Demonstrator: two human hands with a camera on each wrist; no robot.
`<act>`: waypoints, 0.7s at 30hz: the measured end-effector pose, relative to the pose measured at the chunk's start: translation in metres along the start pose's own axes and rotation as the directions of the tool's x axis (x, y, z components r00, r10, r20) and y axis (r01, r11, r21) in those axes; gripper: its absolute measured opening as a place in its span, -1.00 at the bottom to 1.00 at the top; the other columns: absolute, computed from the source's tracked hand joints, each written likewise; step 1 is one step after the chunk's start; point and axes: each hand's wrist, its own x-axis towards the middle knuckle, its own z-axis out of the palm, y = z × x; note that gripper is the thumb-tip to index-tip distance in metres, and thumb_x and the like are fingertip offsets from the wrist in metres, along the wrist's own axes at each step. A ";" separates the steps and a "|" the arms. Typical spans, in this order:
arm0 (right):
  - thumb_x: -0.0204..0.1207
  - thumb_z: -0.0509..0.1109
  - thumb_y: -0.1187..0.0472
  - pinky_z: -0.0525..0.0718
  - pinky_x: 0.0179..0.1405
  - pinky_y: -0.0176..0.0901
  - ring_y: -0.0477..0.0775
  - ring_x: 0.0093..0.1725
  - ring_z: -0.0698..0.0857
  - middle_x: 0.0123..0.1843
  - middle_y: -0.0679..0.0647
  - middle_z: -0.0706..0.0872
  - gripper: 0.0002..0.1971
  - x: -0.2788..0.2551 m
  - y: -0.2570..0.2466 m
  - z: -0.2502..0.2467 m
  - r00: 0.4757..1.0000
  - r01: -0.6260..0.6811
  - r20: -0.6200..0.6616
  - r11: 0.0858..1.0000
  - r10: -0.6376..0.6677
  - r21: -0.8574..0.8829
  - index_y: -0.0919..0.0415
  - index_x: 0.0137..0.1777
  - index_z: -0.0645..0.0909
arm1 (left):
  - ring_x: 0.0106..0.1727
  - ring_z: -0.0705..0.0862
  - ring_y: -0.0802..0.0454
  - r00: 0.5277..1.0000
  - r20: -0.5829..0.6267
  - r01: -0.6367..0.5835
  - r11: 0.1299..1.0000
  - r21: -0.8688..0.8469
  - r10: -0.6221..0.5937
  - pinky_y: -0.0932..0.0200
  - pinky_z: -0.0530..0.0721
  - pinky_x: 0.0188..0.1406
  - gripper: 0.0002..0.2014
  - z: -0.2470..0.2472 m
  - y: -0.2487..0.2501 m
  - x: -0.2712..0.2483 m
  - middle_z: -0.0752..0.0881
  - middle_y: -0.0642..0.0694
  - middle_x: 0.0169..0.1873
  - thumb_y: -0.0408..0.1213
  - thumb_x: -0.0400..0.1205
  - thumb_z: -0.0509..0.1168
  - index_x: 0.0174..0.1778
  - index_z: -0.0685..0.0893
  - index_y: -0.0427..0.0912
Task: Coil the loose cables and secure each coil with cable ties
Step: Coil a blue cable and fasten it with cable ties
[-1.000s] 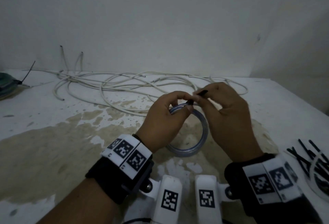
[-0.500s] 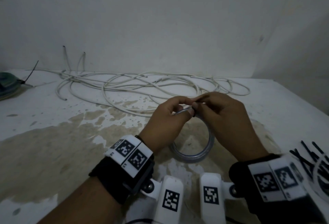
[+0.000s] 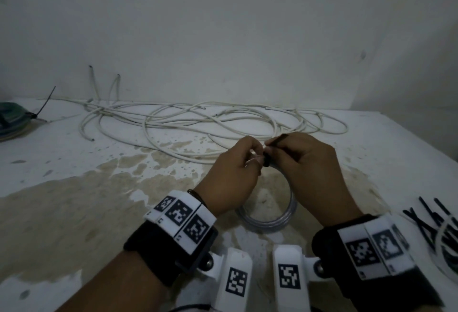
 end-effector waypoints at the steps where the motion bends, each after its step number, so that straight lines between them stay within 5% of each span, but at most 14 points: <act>1: 0.50 0.45 0.33 0.59 -0.10 -0.47 -0.18 -0.14 0.69 -0.23 -0.11 0.75 -0.82 0.000 -0.001 -0.001 0.999 -0.038 0.003 0.998 0.038 0.042 0.00 -0.08 0.74 | -0.58 0.42 0.17 1.000 0.023 0.008 0.998 -0.056 -0.007 0.24 0.40 -0.56 -0.87 0.001 0.001 0.000 0.56 0.00 -0.40 -0.29 0.71 0.16 0.03 0.55 0.04; 3: 0.51 0.44 0.31 0.66 -0.08 -0.35 -0.19 -0.14 0.73 -0.19 -0.14 0.76 -0.83 0.000 -0.003 -0.002 0.995 -0.101 0.006 0.988 0.101 0.114 0.02 -0.05 0.75 | -0.58 0.41 0.22 0.999 0.037 0.006 0.994 -0.114 -0.001 0.31 0.36 -0.54 -0.85 0.002 0.002 0.000 0.53 0.04 -0.42 -0.24 0.71 0.18 0.10 0.58 0.09; 7: 0.52 0.41 0.26 0.47 -0.14 -0.61 -0.34 -0.15 0.63 -0.23 -0.18 0.69 -0.90 0.001 -0.003 -0.002 0.999 0.027 -0.017 0.999 -0.028 -0.025 0.13 -0.08 0.76 | -0.56 0.40 0.20 0.999 0.006 -0.043 0.997 -0.062 0.043 0.20 0.40 -0.50 -0.89 0.001 0.001 0.000 0.53 0.00 -0.38 -0.22 0.69 0.21 0.08 0.62 0.00; 11: 0.52 0.38 0.33 0.52 -0.10 -0.42 -0.13 -0.15 0.63 -0.20 0.02 0.74 -0.90 0.001 -0.006 -0.009 0.984 0.130 -0.105 0.985 -0.141 -0.110 0.24 -0.11 0.75 | -0.57 0.41 0.18 0.991 -0.015 -0.131 0.990 0.051 0.132 0.20 0.43 -0.54 -0.95 0.001 0.006 -0.001 0.60 -0.19 -0.34 -0.22 0.68 0.24 -0.06 0.58 0.04; 14: 0.53 0.37 0.30 0.48 -0.06 -0.53 -0.18 -0.13 0.61 -0.20 -0.05 0.69 -0.88 0.002 -0.009 -0.012 0.978 0.140 -0.139 0.983 -0.157 -0.122 0.26 -0.10 0.75 | -0.54 0.42 0.11 0.988 -0.002 -0.157 0.983 0.098 0.158 0.13 0.45 -0.51 -0.93 -0.001 0.011 -0.004 0.63 -0.31 -0.30 -0.20 0.68 0.24 -0.08 0.54 0.09; 18: 0.54 0.33 0.21 0.49 -0.11 -0.53 -0.21 -0.15 0.61 -0.21 -0.11 0.69 -0.87 0.001 -0.019 -0.004 0.996 0.059 -0.060 0.998 -0.060 -0.025 0.10 -0.12 0.73 | -0.54 0.40 0.14 0.997 0.020 -0.077 0.995 0.058 0.076 0.18 0.41 -0.53 -0.98 -0.014 0.010 -0.014 0.51 -0.06 -0.43 -0.17 0.68 0.24 -0.05 0.56 0.05; 21: 0.58 0.38 0.15 0.58 -0.16 -0.45 -0.26 -0.13 0.70 -0.16 -0.22 0.75 -0.85 0.002 -0.035 0.007 0.987 -0.087 0.146 0.992 0.073 0.089 -0.15 -0.17 0.65 | -0.59 0.38 0.21 1.000 0.000 0.007 0.999 0.039 -0.007 0.25 0.38 -0.56 -0.94 -0.033 0.006 -0.029 0.50 0.06 -0.45 -0.18 0.69 0.21 0.01 0.58 -0.01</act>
